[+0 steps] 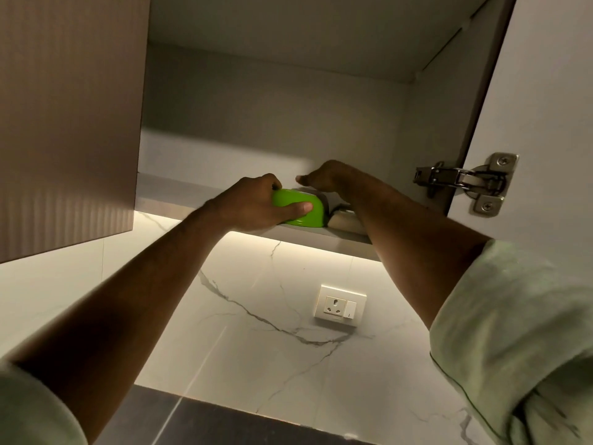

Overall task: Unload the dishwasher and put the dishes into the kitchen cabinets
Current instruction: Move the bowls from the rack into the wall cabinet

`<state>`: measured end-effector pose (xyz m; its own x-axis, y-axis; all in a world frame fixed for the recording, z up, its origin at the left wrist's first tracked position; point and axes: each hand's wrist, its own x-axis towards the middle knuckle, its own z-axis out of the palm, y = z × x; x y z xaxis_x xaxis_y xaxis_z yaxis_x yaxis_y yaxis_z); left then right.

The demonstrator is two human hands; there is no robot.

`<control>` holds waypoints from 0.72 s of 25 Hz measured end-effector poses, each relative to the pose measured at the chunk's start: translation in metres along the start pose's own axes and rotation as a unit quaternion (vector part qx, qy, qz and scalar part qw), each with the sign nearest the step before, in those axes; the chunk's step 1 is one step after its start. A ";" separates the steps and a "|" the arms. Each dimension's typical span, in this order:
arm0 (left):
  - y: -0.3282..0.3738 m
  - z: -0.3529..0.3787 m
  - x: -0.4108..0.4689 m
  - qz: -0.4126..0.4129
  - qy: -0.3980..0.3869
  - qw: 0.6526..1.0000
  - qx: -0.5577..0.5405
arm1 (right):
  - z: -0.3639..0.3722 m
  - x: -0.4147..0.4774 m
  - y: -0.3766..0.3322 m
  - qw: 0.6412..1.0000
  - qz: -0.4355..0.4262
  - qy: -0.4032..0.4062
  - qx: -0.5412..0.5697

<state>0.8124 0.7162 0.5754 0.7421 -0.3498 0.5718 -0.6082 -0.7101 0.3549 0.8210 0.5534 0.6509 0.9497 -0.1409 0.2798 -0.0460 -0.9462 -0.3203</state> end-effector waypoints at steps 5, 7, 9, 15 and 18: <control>-0.003 0.006 -0.003 0.002 0.049 0.999 -0.005 | -0.003 -0.018 0.003 0.995 -0.005 0.093 -0.021; 0.001 0.008 -0.013 0.028 0.101 0.994 0.024 | -0.002 -0.031 0.007 0.995 -0.017 0.103 -0.009; 0.009 0.012 -0.029 0.036 0.159 0.985 0.051 | -0.001 -0.048 0.009 0.992 -0.036 0.121 -0.007; 0.046 0.011 -0.103 -0.003 0.174 0.982 0.067 | 0.002 -0.130 0.021 0.972 -0.170 0.161 0.008; 0.072 0.001 -0.141 -0.025 0.159 0.984 0.079 | 0.009 -0.170 0.036 0.966 -0.196 0.160 0.058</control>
<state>0.6643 0.7140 0.5194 0.6290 -0.1199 0.7681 -0.5027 -0.8164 0.2842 0.6604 0.5464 0.5835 0.7419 0.1216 0.6594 0.3508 -0.9085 -0.2272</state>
